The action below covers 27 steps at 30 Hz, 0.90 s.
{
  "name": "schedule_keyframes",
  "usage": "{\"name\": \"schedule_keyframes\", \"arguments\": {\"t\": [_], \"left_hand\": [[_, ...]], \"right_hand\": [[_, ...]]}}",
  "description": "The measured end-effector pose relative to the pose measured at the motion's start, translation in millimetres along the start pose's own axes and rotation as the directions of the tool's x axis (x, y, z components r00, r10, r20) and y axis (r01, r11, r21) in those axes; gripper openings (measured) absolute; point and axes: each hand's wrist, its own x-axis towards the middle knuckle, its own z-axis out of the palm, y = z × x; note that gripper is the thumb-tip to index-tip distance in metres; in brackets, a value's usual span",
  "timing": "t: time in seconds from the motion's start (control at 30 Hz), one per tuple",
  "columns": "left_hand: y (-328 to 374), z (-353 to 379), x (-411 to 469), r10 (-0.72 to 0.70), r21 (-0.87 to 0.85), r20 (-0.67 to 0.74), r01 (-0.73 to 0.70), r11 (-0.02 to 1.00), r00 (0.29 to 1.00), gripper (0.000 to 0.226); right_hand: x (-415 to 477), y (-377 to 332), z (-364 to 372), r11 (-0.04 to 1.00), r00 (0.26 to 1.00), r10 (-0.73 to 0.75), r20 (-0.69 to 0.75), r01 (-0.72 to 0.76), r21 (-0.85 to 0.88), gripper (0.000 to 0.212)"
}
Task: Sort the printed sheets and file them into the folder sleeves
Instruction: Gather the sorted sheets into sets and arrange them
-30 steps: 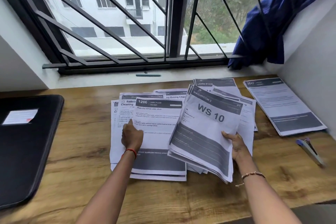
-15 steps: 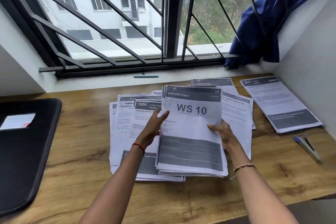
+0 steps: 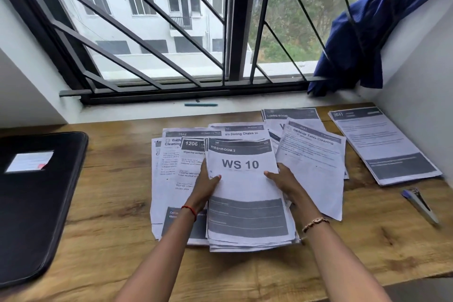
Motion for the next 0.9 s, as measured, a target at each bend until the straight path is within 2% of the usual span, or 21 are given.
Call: {"name": "schedule_keyframes", "arguments": {"t": [0.13,0.23,0.37,0.5,0.63,0.77,0.9], "left_hand": [[13,2,-4,0.104,0.124,-0.088,-0.093,0.988,0.991,0.068],[41,2,-7,0.230,0.177,-0.171,-0.200,0.964,0.958,0.066],[83,-5,-6,0.443,0.181,-0.236,-0.409,0.895,0.865,0.064],[99,-14,-6,0.577,0.106,-0.278,-0.573,0.813,0.768,0.062],[85,-14,-14,0.533,0.041,-0.320,-0.551,0.834,0.783,0.055],[66,-17,-17,0.484,0.052,-0.339,-0.498,0.866,0.807,0.063],[72,-22,-8,0.454,0.098,-0.333,-0.449,0.888,0.826,0.030]], "right_hand": [[-7,-16,3,0.996,0.997,-0.073,-0.014,0.073,0.045,0.039],[-12,-44,6,0.973,0.970,-0.219,-0.110,0.225,0.044,0.037],[-25,-86,12,0.891,0.878,-0.392,-0.275,0.437,0.124,0.023],[-35,-103,22,0.780,0.774,-0.520,-0.362,0.603,0.168,0.017],[-39,-87,37,0.791,0.786,-0.493,-0.374,0.584,0.184,0.027],[-41,-78,46,0.802,0.782,-0.532,-0.325,0.589,0.105,0.027],[-36,-88,44,0.828,0.780,-0.527,-0.337,0.561,0.004,0.028]]}}
